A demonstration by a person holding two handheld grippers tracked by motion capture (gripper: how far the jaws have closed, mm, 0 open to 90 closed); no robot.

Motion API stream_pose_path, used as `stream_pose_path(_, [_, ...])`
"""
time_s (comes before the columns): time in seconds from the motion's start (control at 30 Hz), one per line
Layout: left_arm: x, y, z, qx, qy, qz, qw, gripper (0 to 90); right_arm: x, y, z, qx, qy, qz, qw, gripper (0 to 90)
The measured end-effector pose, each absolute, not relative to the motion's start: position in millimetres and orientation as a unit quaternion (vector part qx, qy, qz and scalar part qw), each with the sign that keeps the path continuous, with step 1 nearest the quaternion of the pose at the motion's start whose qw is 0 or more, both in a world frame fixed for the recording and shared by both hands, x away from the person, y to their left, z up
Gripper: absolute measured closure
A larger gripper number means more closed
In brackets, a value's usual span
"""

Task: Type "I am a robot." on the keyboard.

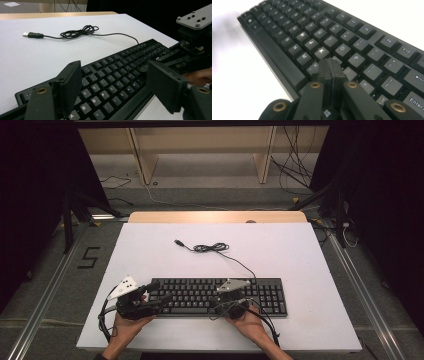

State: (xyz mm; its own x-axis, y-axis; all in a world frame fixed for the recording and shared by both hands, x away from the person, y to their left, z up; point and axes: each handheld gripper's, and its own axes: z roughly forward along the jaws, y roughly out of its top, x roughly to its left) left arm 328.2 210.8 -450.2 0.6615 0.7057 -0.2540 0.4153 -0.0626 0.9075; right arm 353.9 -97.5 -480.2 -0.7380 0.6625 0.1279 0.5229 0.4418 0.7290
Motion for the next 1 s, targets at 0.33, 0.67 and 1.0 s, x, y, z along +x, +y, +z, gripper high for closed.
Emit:
stream_pose_path(0.33, [329,212,-451,0.716,0.393,0.129,0.562,27.9,352,-121,-461,0.362,0.808,0.457,0.090,73.1])
stream_pose_path(0.67, [330,213,-451,0.718,0.394,0.127,0.560,27.7,342,-149,-441,0.354,0.780,0.506,0.104,50.7])
stream_pose_path(1.0, [330,211,-451,0.725,0.389,0.120,0.556,27.0,325,-173,-432,0.353,0.758,0.534,0.126,34.9])
